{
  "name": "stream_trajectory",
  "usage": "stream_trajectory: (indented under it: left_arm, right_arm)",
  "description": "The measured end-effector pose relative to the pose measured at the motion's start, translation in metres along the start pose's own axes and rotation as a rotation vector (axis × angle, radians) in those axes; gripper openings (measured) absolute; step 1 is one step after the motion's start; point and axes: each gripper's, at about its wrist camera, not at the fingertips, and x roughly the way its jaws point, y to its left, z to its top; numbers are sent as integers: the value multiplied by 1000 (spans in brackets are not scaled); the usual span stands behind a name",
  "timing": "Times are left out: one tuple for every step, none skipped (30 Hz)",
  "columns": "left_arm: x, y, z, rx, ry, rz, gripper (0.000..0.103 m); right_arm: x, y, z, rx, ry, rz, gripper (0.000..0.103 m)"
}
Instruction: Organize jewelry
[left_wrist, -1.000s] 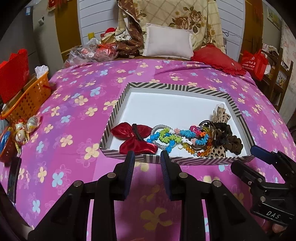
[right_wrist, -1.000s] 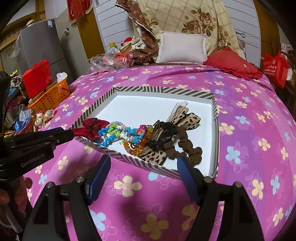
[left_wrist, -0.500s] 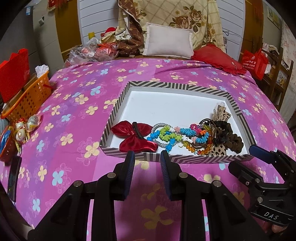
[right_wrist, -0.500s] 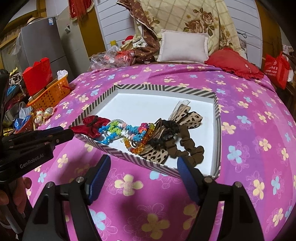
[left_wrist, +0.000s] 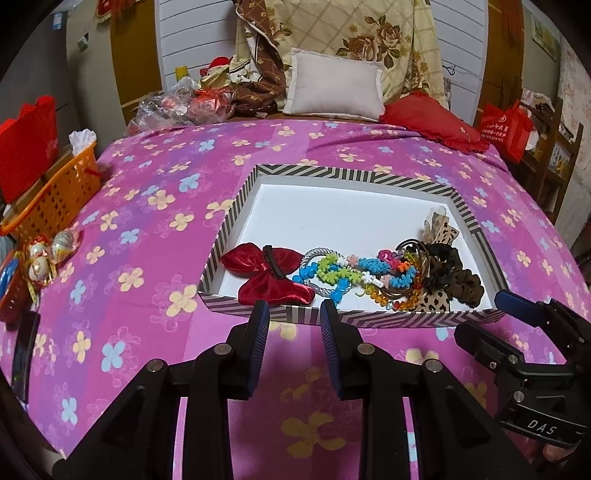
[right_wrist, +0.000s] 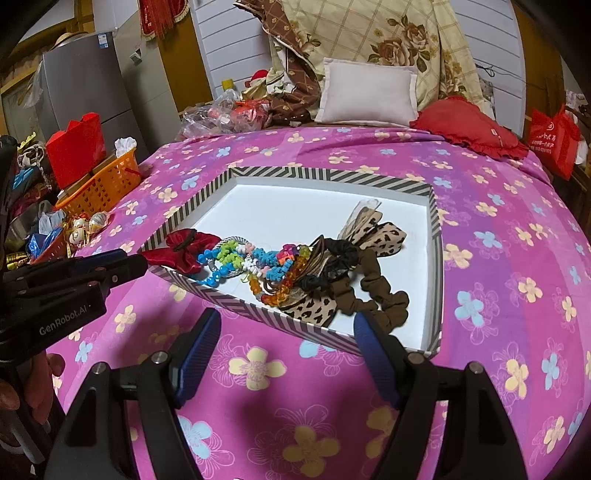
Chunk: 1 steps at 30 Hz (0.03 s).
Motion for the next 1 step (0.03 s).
stream_trajectory:
  left_arm:
    - [1, 1, 0, -1, 1, 0, 20]
  right_arm:
    - [0, 0, 0, 2, 0, -1, 77]
